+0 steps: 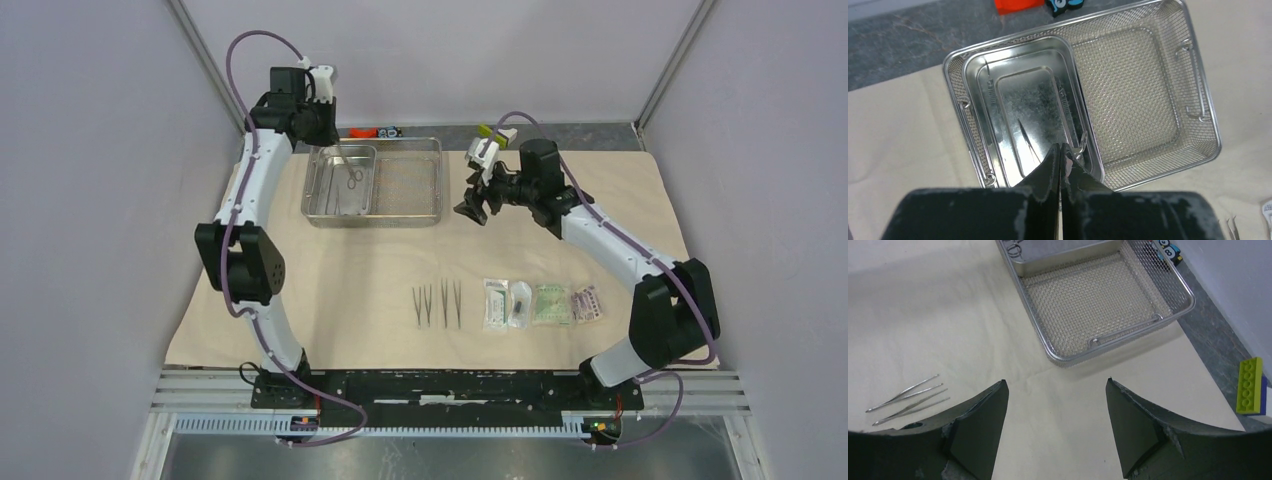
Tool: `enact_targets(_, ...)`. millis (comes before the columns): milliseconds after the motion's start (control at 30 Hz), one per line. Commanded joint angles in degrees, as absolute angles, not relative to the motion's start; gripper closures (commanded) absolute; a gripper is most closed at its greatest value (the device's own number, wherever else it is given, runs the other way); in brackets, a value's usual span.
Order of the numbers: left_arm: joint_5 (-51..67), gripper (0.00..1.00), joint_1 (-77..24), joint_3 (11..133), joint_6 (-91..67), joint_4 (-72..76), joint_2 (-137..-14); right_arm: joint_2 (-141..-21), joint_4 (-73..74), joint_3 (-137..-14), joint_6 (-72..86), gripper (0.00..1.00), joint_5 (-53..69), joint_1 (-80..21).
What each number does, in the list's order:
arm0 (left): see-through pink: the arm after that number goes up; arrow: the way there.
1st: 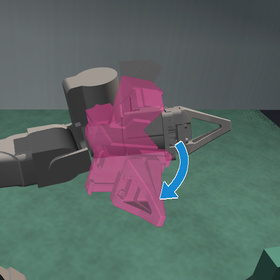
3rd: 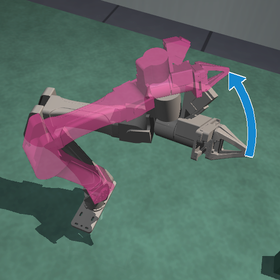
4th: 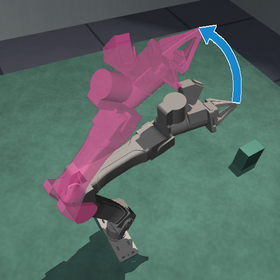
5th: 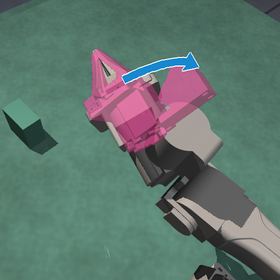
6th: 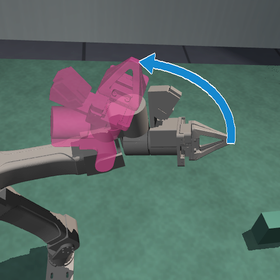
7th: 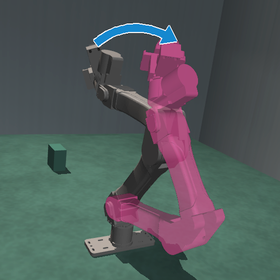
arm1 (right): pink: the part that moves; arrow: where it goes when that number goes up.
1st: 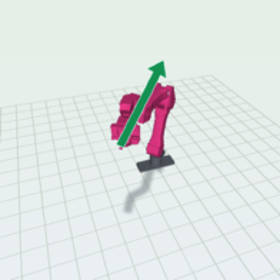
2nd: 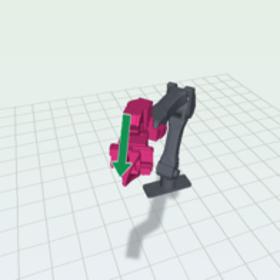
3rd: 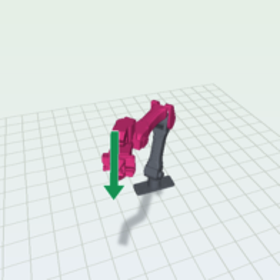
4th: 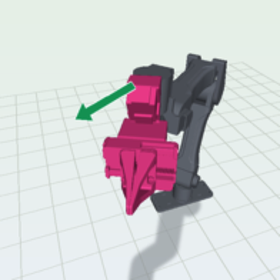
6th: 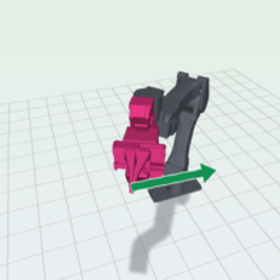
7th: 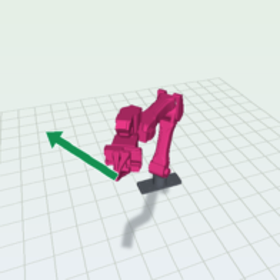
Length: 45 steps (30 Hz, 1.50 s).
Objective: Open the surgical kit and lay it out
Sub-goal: Place the medical item in the surgical kit.
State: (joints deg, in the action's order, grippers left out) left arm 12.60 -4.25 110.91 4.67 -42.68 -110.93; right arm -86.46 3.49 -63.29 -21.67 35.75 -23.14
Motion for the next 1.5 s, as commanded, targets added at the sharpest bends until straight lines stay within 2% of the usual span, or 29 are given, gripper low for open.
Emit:
enact_targets(0,16.2,0.98,-4.3,110.9,8.1,-42.9,-103.7,-88.7,1.2,-69.2,-17.8,0.22,38.8,-24.4)
enact_targets(267,30.6,0.98,-5.5,105.0,7.1,-44.1,-95.4,-92.0,0.7,-74.2,-14.4,0.21,45.7,-27.1)
enact_targets(467,39.1,0.98,-10.0,97.8,7.2,-43.0,-90.7,-93.4,0.4,-75.5,-13.3,0.18,49.8,-27.9)
enact_targets(800,42.8,0.98,-18.2,90.3,6.2,-38.3,-88.6,-92.5,-4.5,-71.0,-11.5,0.16,54.7,-28.1)
enact_targets(1033,43.3,0.98,-20.5,88.9,5.3,-36.4,-88.5,-92.9,-10.9,-66.1,-6.1,0.17,58.7,-28.1)
enact_targets(1267,43.5,0.98,-21.3,88.7,5.3,-36.3,-88.8,-95.7,-18.7,-64.1,2.1,0.26,63.1,-28.1)
enact_targets(1467,43.9,0.98,-21.4,88.7,5.3,-36.1,-88.7,-98.2,-24.4,-63.2,7.9,0.3,64.4,-28.1)
